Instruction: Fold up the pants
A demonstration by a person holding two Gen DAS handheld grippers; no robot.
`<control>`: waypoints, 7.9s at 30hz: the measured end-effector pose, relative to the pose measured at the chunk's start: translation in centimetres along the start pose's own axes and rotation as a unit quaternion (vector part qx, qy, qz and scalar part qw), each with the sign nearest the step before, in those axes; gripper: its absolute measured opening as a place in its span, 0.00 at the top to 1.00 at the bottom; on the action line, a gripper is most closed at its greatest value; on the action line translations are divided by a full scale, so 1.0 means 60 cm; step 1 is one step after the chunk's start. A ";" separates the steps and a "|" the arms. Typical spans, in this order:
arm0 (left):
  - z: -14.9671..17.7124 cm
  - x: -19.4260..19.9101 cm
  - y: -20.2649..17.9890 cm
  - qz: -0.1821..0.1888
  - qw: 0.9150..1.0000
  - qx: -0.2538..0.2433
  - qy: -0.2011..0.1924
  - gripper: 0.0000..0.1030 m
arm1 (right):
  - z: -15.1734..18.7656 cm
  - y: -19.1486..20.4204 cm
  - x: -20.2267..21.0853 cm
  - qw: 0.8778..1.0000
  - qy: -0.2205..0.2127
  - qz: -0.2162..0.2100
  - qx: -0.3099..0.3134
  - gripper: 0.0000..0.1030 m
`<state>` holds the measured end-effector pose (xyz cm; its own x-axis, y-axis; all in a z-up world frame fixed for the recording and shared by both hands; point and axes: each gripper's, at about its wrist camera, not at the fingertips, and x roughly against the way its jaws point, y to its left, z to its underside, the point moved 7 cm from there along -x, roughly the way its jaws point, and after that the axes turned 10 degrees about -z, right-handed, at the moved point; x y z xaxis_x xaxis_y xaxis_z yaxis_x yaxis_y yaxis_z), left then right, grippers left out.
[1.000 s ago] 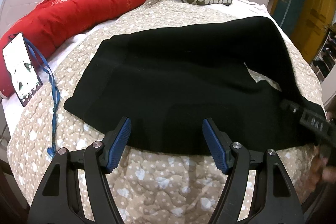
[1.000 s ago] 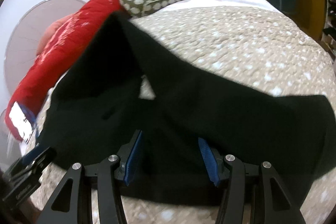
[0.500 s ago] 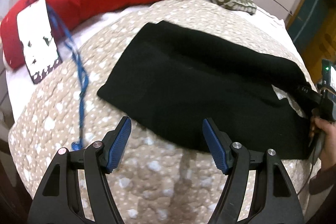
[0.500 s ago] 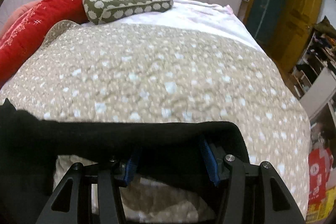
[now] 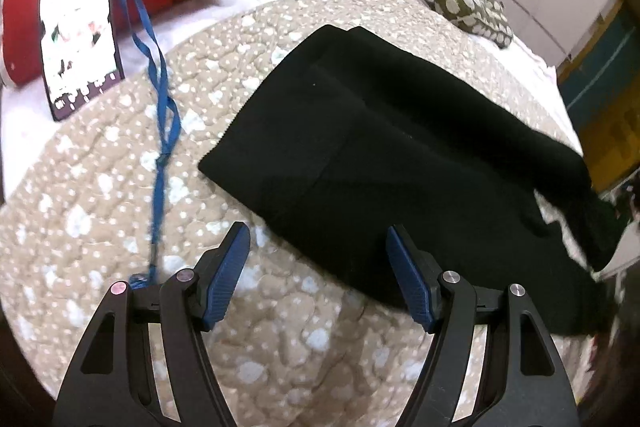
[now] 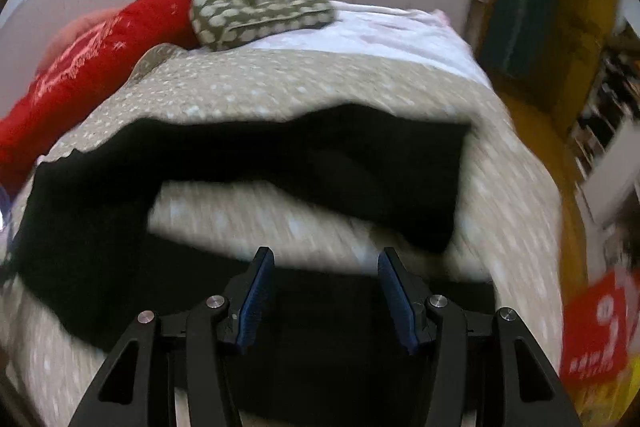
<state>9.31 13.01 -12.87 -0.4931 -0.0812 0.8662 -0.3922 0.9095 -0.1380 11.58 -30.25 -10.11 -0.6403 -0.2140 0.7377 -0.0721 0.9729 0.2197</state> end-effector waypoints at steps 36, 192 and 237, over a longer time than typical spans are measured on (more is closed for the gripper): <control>0.011 0.074 0.029 0.015 0.999 -0.033 -0.016 0.95 | 0.176 -0.094 0.152 0.963 -0.066 -0.126 -0.227 0.90; 0.003 0.060 -0.070 0.011 0.990 -0.137 -0.016 0.41 | 0.010 0.276 0.006 0.980 -0.049 -0.161 0.107 0.60; 0.037 0.075 -0.149 0.034 0.986 -0.162 0.002 0.40 | 0.101 -0.090 0.193 0.995 -0.100 0.028 -0.004 0.98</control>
<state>8.87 3.59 -8.81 -0.5070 -0.0152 0.8618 -0.0893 0.9954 -0.0350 -0.08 -37.43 -6.63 -0.7825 -0.1363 0.6075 -0.0259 0.9820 0.1869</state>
